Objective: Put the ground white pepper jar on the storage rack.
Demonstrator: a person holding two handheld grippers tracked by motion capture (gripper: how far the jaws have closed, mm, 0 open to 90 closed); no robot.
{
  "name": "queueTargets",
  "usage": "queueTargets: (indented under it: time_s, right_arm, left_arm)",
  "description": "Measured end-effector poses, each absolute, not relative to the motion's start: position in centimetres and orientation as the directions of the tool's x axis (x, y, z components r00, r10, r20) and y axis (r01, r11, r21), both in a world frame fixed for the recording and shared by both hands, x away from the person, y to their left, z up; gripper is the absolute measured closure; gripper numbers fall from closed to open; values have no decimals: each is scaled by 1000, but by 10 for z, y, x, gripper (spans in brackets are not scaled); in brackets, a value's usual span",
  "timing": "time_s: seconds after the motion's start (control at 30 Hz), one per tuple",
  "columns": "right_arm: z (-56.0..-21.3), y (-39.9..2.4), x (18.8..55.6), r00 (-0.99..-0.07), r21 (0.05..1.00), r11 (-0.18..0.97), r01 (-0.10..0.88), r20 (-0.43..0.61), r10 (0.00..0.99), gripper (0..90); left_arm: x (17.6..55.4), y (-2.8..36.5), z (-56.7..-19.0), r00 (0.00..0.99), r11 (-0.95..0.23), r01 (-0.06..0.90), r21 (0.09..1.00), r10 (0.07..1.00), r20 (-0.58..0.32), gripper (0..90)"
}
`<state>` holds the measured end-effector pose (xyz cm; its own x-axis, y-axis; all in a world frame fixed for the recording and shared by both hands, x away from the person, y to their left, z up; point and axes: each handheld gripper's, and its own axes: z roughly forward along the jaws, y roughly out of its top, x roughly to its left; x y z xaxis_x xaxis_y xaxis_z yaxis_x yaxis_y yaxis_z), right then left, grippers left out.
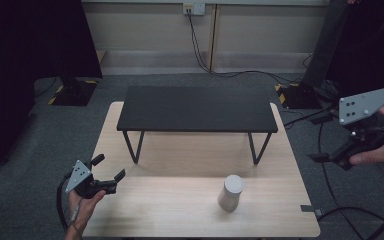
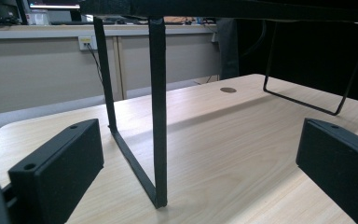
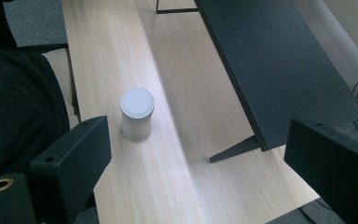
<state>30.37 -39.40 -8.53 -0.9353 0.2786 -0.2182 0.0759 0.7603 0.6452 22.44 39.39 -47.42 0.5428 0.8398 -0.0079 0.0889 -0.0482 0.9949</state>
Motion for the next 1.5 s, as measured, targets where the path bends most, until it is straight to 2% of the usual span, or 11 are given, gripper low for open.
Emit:
queueTargets:
  time_s: [0.43,0.83,1.5]
  right_arm:
    - [-106,-386,324,-950,681,732,13,-221,222,67]
    - [-129,-370,341,-963,684,730,-8,-203,180,61]
    - [-204,-325,380,-991,643,765,27,-83,105,60]
  left_arm:
    - [221,395,-474,535,-41,87,995,845,-12,0]
    - [221,396,-475,535,-42,90,995,845,-13,0]
    - [221,396,-475,534,-38,91,995,845,-17,0]
